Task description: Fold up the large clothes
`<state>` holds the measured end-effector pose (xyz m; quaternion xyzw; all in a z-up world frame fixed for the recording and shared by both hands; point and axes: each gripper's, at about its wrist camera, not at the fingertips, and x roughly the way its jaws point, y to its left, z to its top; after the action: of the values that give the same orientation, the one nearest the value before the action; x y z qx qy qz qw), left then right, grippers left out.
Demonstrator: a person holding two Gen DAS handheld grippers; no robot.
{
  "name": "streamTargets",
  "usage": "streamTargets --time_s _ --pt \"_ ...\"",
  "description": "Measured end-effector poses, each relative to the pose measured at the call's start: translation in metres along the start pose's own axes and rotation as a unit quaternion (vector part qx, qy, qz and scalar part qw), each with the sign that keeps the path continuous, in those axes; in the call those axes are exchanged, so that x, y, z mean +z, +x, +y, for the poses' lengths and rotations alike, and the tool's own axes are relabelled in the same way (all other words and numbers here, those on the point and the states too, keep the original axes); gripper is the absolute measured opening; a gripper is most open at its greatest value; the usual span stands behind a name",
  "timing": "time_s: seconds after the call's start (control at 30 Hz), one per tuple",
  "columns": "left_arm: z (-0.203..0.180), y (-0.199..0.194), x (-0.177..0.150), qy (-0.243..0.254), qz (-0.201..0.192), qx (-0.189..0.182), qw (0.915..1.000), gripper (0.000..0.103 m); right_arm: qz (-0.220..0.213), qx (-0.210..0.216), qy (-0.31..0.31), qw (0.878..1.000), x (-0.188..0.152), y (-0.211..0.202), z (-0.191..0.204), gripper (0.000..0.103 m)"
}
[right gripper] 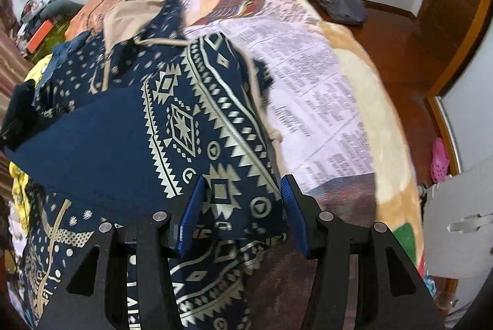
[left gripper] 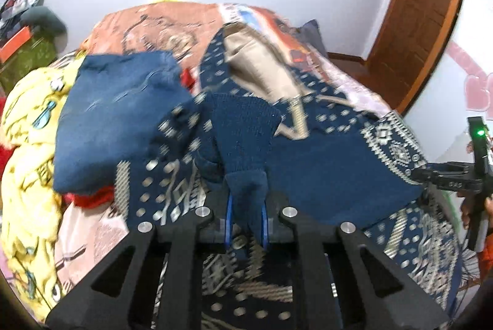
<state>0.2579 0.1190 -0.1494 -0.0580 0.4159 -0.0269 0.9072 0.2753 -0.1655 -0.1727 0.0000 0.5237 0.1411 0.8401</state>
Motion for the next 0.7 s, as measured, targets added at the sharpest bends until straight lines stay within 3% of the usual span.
streamTargets --time_s 0.23,0.57,0.67,0.7 --pt "0.034 0.024 -0.041 -0.047 0.064 0.013 0.9967 0.018 0.016 -0.004 -0.011 1.0 -0.002 0.009 0.008 0.049" --pt "0.06 0.011 -0.068 -0.085 0.061 0.009 0.9945 0.03 0.022 -0.01 0.0 1.0 -0.003 0.007 0.007 0.051" --pt "0.064 0.009 -0.072 -0.083 0.066 0.013 0.9943 0.038 0.019 -0.009 0.004 1.0 -0.002 -0.001 0.007 0.051" --pt "0.064 0.008 -0.073 -0.081 0.068 0.02 0.9942 0.045 0.014 -0.011 0.004 1.0 -0.002 -0.005 0.007 0.051"
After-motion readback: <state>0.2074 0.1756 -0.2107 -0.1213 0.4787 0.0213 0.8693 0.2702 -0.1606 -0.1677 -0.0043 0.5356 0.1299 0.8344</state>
